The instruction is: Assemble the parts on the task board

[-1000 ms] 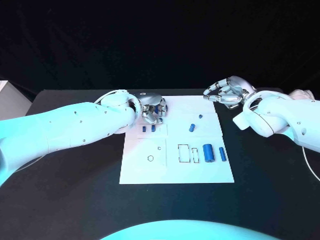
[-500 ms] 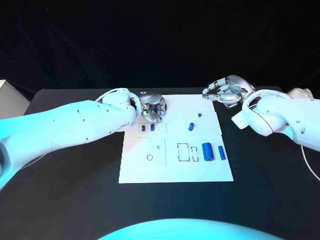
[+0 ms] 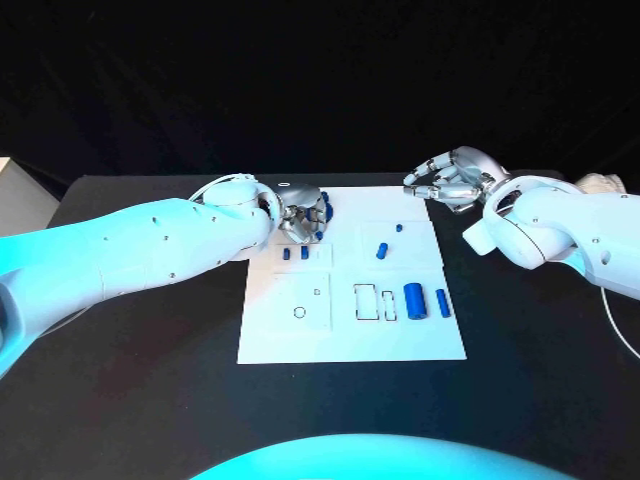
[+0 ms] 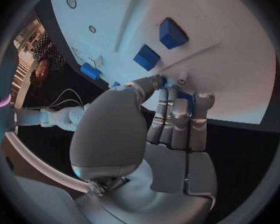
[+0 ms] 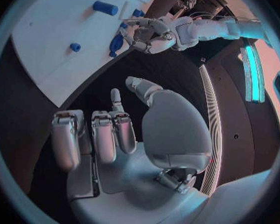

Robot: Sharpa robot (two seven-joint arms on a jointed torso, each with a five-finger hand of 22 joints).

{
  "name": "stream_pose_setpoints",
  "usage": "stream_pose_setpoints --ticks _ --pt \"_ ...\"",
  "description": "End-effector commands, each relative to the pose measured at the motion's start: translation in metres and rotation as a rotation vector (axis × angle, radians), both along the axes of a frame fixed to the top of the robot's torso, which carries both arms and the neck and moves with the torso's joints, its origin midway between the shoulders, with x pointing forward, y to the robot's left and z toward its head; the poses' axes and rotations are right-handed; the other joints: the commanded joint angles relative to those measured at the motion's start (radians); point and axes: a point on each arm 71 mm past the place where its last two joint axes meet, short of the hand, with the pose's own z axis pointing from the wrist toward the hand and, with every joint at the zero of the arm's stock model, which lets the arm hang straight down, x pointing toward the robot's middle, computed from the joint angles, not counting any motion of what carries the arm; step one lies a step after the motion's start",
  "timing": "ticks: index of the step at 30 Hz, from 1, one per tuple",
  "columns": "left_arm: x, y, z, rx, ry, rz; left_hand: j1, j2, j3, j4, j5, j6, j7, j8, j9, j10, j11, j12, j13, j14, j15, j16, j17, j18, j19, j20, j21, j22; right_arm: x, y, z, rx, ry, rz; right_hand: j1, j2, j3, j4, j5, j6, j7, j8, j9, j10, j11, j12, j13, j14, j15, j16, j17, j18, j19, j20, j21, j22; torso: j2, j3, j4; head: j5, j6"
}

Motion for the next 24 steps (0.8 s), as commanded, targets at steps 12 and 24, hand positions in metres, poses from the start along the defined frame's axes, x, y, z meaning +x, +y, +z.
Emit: stream_pose_setpoints --ticks 12,24 --pt "-0.002 -0.0034 -0.0003 -0.015 0.018 -0.018 -0.007 0.013 0.015 -0.011 -0.003 0.02 -0.002 -0.015 -0.004 0.04 -0.008 -0.013 -0.011 0.016 -0.004 0.019 0.009 -0.011 0.018 0.0 0.026 0.022 -0.0003 0.0021 0.0005 0.0 -0.006 0.015 0.005 -0.001 0.003 0.005 0.004 0.006 0.001 -0.005 0.001 0.106 0.003 0.004 0.263 0.106 0.004 0.004 0.263 0.007 0.081 0.003 -0.001 0.232 0.0 0.0001 -0.0005 0.003 -0.001" --pt "-0.0019 -0.0048 -0.002 -0.015 0.03 -0.018 -0.015 0.01 0.019 -0.015 -0.003 0.012 0.002 -0.033 -0.01 0.042 -0.006 -0.035 -0.024 0.015 -0.004 0.022 -0.001 -0.012 0.018 -0.001 0.03 0.026 -0.0007 0.0023 0.0007 0.0 -0.007 0.016 0.005 -0.001 0.003 0.005 0.004 0.006 0.001 -0.005 0.001 0.106 0.003 0.004 0.263 0.106 0.004 0.004 0.263 0.007 0.081 0.003 -0.001 0.232 0.0 0.0002 -0.0022 0.002 -0.003"
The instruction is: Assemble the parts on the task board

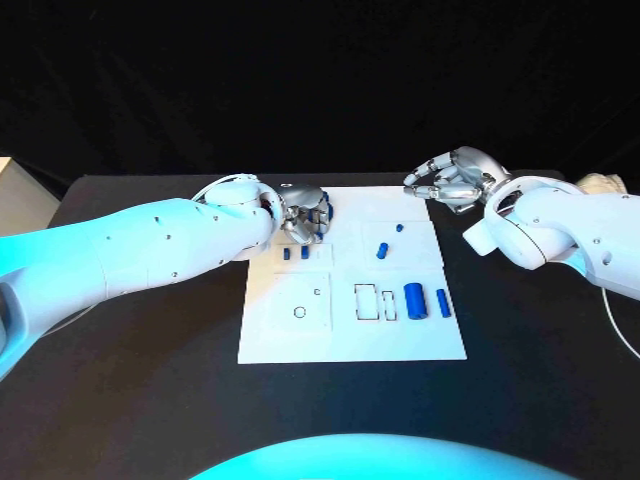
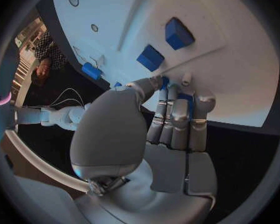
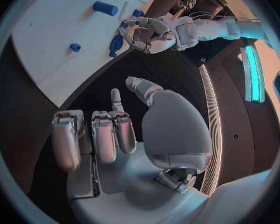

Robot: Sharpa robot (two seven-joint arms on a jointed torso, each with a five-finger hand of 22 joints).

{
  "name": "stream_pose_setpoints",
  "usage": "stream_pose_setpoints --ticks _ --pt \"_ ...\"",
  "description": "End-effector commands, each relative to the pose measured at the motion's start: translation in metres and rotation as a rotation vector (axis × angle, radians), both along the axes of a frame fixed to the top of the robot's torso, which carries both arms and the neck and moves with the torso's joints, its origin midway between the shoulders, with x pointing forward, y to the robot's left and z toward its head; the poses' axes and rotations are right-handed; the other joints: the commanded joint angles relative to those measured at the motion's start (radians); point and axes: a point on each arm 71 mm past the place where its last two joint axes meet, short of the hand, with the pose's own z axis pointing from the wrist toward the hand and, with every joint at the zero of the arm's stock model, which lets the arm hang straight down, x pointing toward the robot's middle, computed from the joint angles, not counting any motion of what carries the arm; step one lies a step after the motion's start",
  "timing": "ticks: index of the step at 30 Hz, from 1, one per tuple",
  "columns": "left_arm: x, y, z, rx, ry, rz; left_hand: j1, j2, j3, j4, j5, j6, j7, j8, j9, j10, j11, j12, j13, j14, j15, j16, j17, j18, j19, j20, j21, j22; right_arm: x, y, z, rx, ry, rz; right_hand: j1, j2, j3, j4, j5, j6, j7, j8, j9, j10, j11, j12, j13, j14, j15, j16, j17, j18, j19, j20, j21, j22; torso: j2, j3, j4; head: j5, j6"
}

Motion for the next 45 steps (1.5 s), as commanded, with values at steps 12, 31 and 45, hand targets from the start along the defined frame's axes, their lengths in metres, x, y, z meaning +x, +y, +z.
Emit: stream_pose_setpoints --ticks 12,31,45 --pt "-0.002 -0.003 -0.003 -0.002 0.031 -0.012 0.003 0.023 0.025 -0.022 -0.003 0.037 0.002 -0.004 0.003 0.043 -0.003 -0.04 -0.022 0.011 -0.003 0.012 -0.006 -0.015 0.014 -0.003 0.02 0.019 -0.001 0.002 0.001 -0.001 -0.006 0.015 0.006 -0.001 0.003 0.005 0.005 0.007 0.001 -0.006 0.002 0.106 0.003 0.004 0.263 0.106 0.003 0.004 0.263 0.008 0.08 0.003 -0.002 0.231 -0.001 -0.0002 0.0012 -0.006 -0.005" --pt "0.0 0.0 0.001 -0.06 -0.019 0.0 0.021 0.064 0.066 -0.099 -0.003 0.077 0.001 -0.038 0.013 0.15 -0.023 -0.093 -0.032 0.09 -0.026 0.049 0.066 -0.036 0.094 -0.026 0.115 0.112 0.0 0.002 0.001 -0.001 -0.008 0.016 0.006 -0.001 0.003 0.005 0.005 0.008 0.001 -0.006 0.002 0.106 0.003 0.004 0.263 0.106 0.003 0.004 0.263 0.008 0.081 0.003 -0.002 0.231 -0.002 -0.0006 0.0007 -0.006 0.0" --pt "-0.008 0.009 0.02 -0.211 0.021 0.001 -0.002 0.058 0.061 -0.1 -0.002 0.086 0.003 -0.046 0.016 0.162 -0.021 -0.115 -0.034 0.1 -0.023 0.053 0.074 -0.039 0.103 -0.025 0.124 0.121 0.001 0.002 0.0 -0.003 -0.007 0.016 0.006 -0.001 0.003 0.005 0.005 0.008 0.001 -0.006 0.002 0.106 0.003 0.004 0.263 0.106 0.003 0.004 0.263 0.008 0.081 0.003 -0.002 0.231 -0.004 0.0 0.0034 -0.007 0.01"
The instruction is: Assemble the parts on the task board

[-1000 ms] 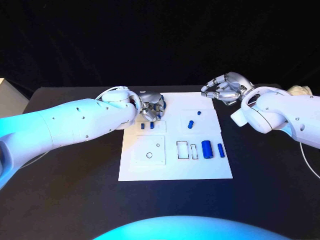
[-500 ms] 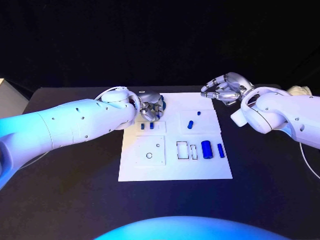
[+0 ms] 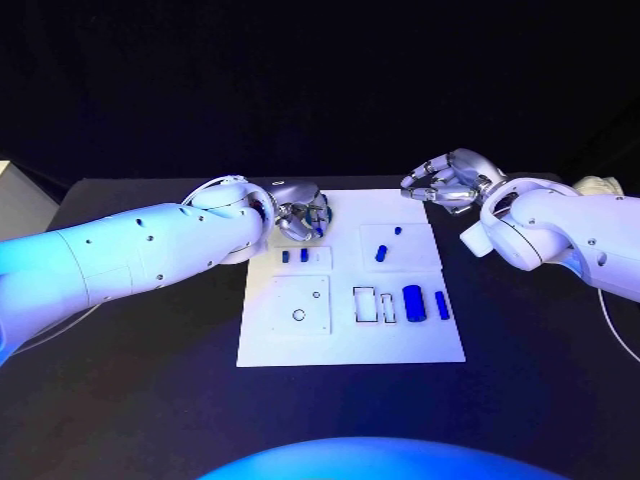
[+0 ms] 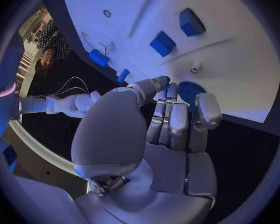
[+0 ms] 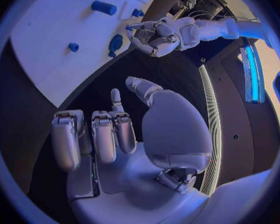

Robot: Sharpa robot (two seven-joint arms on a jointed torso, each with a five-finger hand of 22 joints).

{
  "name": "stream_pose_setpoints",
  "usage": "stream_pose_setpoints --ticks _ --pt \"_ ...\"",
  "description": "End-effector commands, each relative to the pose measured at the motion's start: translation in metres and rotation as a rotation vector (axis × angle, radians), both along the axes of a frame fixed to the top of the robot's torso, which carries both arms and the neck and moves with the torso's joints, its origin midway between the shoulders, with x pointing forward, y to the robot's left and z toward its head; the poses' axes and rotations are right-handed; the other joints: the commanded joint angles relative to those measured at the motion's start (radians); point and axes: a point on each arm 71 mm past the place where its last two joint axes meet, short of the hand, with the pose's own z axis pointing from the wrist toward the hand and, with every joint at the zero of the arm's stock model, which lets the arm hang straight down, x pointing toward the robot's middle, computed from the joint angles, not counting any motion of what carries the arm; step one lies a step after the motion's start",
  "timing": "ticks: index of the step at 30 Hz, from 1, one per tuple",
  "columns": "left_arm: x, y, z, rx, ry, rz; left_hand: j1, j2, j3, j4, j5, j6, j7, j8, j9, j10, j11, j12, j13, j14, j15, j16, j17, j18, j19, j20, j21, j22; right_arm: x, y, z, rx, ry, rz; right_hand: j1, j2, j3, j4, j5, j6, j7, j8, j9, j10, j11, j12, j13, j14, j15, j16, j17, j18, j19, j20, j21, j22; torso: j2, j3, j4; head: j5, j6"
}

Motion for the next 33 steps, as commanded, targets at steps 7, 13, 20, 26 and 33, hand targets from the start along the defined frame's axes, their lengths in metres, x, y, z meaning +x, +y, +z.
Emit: stream_pose_setpoints --ticks 7,13,20,26,33 --pt "-0.003 0.018 0.015 -0.089 0.062 0.016 -0.02 -0.003 -0.007 -0.003 0.005 0.009 0.0 -0.005 0.003 0.01 0.002 -0.011 -0.001 0.011 0.0 0.005 0.003 -0.009 0.011 -0.002 0.007 0.004 0.0 -0.001 0.0 -0.004 -0.006 0.009 0.006 -0.001 0.003 0.005 0.005 0.008 0.001 -0.006 0.002 0.106 0.003 0.004 0.263 0.106 0.003 0.004 0.263 0.008 0.08 0.003 -0.002 0.231 -0.001 0.0017 0.0065 0.002 0.006" --pt "-0.001 0.032 0.014 -0.064 0.071 0.04 -0.021 -0.003 -0.008 -0.003 0.004 0.011 0.0 -0.006 0.004 0.013 0.001 -0.012 -0.001 0.012 0.0 0.005 0.003 -0.009 0.012 -0.002 0.008 0.006 0.0 -0.002 0.0 -0.004 -0.007 0.007 0.006 -0.001 0.003 0.005 0.005 0.008 0.001 -0.006 0.002 0.106 0.003 0.004 0.263 0.106 0.003 0.004 0.263 0.008 0.08 0.003 -0.002 0.231 -0.001 0.0008 0.0086 -0.001 0.005" --pt "0.003 0.039 0.009 -0.021 0.069 0.055 -0.032 -0.005 -0.014 0.0 0.001 0.018 -0.002 -0.007 0.006 0.021 0.0 -0.02 -0.001 0.013 -0.001 0.005 0.002 -0.01 0.016 -0.002 0.01 0.008 0.0 -0.002 0.0 -0.004 -0.007 0.008 0.006 -0.001 0.003 0.005 0.005 0.008 0.001 -0.006 0.002 0.106 0.003 0.004 0.263 0.106 0.003 0.004 0.263 0.008 0.08 0.003 -0.002 0.231 -0.001 0.0012 0.0056 0.005 0.004" --pt "0.005 0.039 0.004 0.014 0.072 0.056 -0.033 -0.004 -0.015 0.001 0.001 0.019 -0.002 -0.007 0.007 0.023 -0.001 -0.021 -0.001 0.014 -0.001 0.006 0.002 -0.01 0.016 -0.002 0.01 0.009 0.0 -0.001 0.0 -0.004 -0.007 0.009 0.006 -0.001 0.003 0.005 0.005 0.008 0.001 -0.006 0.002 0.106 0.003 0.004 0.263 0.106 0.003 0.004 0.263 0.008 0.08 0.003 -0.002 0.231 0.0 0.0005 0.0052 0.008 0.002" --pt "0.006 0.04 0.0 0.039 0.076 0.057 -0.033 -0.004 -0.015 0.001 0.001 0.019 -0.002 -0.007 0.007 0.023 -0.001 -0.021 -0.001 0.014 -0.001 0.006 0.002 -0.01 0.016 -0.002 0.01 0.009 0.0 -0.001 0.0 -0.003 -0.007 0.009 0.006 -0.001 0.003 0.005 0.005 0.008 0.001 -0.006 0.002 0.106 0.003 0.004 0.263 0.106 0.003 0.004 0.263 0.008 0.08 0.003 -0.002 0.231 -0.001 0.0015 0.0063 0.009 0.0"
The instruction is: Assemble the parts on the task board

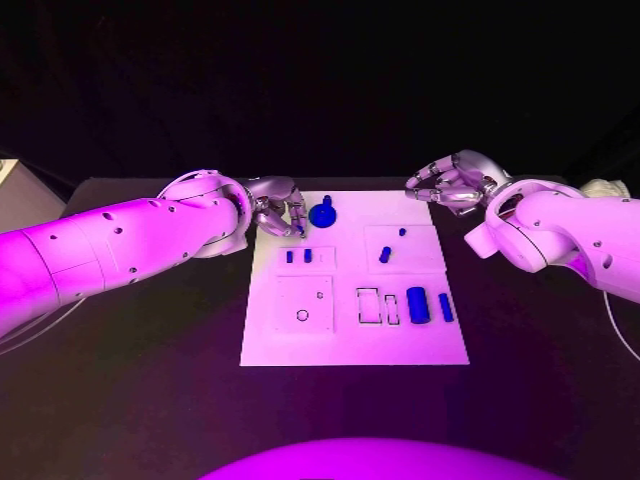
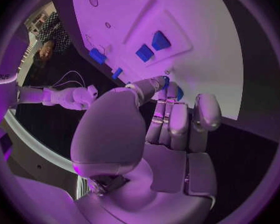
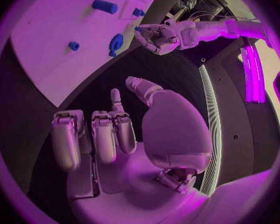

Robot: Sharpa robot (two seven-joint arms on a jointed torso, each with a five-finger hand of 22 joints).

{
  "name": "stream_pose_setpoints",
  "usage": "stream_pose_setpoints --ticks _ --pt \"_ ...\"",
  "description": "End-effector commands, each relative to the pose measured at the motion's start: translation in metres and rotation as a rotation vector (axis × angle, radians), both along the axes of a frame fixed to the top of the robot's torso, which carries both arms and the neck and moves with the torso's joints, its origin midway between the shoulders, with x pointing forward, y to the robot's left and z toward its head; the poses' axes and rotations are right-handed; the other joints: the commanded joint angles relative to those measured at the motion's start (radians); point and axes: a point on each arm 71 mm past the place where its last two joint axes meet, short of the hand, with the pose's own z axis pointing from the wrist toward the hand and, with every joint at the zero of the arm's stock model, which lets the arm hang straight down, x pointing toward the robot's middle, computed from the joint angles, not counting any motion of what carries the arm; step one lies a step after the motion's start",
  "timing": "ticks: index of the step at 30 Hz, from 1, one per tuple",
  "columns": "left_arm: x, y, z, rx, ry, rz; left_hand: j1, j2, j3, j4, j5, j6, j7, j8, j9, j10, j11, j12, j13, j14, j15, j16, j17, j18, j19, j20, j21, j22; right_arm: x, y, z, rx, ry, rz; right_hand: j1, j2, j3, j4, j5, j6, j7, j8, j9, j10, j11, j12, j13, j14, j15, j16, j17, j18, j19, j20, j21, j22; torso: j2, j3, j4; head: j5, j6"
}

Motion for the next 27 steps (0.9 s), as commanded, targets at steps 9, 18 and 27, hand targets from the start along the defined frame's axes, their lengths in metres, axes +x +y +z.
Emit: stream_pose_setpoints --ticks 9,18,27 --pt "-0.0016 -0.0056 -0.0063 0.043 0.029 -0.03 -0.011 -0.002 -0.005 0.0 0.001 0.01 0.001 -0.005 0.002 0.011 -0.001 -0.006 -0.001 0.007 -0.002 0.006 -0.001 -0.011 0.006 0.002 0.007 0.002 -0.0005 0.0024 0.0004 -0.001 -0.006 0.017 0.006 -0.001 0.003 0.005 0.005 0.008 0.001 -0.006 0.001 0.106 0.003 0.004 0.263 0.106 0.003 0.004 0.263 0.007 0.081 0.003 -0.002 0.231 -0.001 0.0 0.0001 0.0 -0.003" --pt "-0.0003 -0.0045 -0.0077 0.051 0.029 -0.024 -0.01 -0.002 -0.005 -0.001 0.001 0.012 0.0 -0.006 0.002 0.013 -0.002 -0.007 -0.001 0.006 -0.002 0.005 -0.002 -0.01 0.006 0.001 0.006 0.002 -0.0006 0.0025 0.0004 -0.001 -0.006 0.017 0.006 -0.001 0.003 0.006 0.006 0.009 0.001 -0.008 0.002 0.106 0.002 0.004 0.263 0.106 0.003 0.004 0.263 0.008 0.08 0.002 -0.003 0.23 -0.001 0.0005 0.0001 0.002 -0.003" --pt "0.0003 -0.008 -0.0105 0.056 0.027 -0.03 -0.01 -0.002 -0.005 -0.001 0.001 0.012 0.0 -0.006 0.002 0.013 -0.002 -0.007 -0.001 0.006 -0.002 0.005 -0.002 -0.01 0.006 0.001 0.006 0.002 -0.0006 0.0033 0.0004 0.0 -0.006 0.019 0.006 -0.001 0.003 0.006 0.006 0.009 0.001 -0.008 0.002 0.106 0.002 0.004 0.263 0.106 0.003 0.004 0.263 0.008 0.08 0.002 -0.003 0.23 0.0 -0.0002 -0.0017 0.001 -0.003"
